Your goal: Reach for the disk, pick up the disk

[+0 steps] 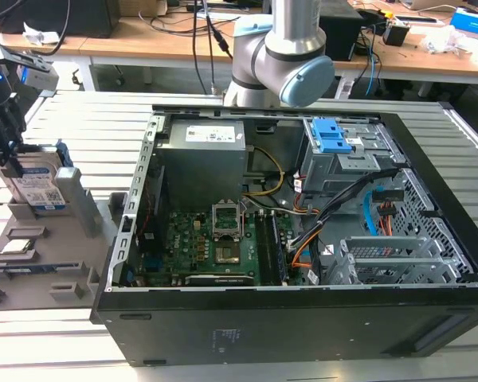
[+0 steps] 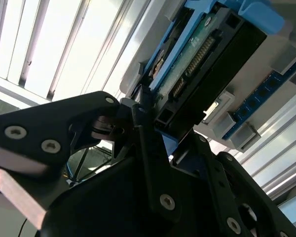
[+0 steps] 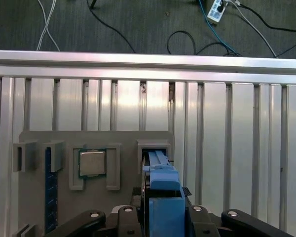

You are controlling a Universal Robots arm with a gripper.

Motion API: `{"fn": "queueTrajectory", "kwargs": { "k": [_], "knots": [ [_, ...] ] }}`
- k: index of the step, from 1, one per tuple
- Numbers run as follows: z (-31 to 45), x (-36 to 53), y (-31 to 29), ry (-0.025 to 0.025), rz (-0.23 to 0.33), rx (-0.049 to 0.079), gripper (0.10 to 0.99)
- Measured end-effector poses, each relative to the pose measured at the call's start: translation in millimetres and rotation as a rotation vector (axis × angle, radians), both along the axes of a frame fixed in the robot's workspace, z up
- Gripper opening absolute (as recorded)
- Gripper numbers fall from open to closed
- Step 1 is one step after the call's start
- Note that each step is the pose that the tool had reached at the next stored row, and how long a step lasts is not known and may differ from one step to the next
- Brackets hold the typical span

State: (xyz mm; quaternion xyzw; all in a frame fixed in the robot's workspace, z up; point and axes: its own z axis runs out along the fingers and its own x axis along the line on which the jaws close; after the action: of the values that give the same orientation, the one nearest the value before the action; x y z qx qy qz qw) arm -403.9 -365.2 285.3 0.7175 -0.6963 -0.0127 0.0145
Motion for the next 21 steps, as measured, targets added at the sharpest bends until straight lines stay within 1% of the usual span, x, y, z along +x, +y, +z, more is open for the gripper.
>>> {"fn": "queueTrajectory", "kwargs": {
  "k": [1, 2, 3, 4, 21],
  "knots": [
    [0.2, 0.0, 0.0, -0.0003, 0.000, 0.000, 0.369],
    [2.9, 0.1, 0.1, -0.0018, 0.000, 0.000, 0.369],
    [7.4, 0.0, 0.0, -0.0002, 0.000, -0.002, 0.369],
    [8.4, 0.0, 0.0, -0.0004, 0.000, -0.003, 0.369],
    [8.9, 0.1, 0.0, -0.0003, 0.000, -0.004, 0.369]
  ]
}}
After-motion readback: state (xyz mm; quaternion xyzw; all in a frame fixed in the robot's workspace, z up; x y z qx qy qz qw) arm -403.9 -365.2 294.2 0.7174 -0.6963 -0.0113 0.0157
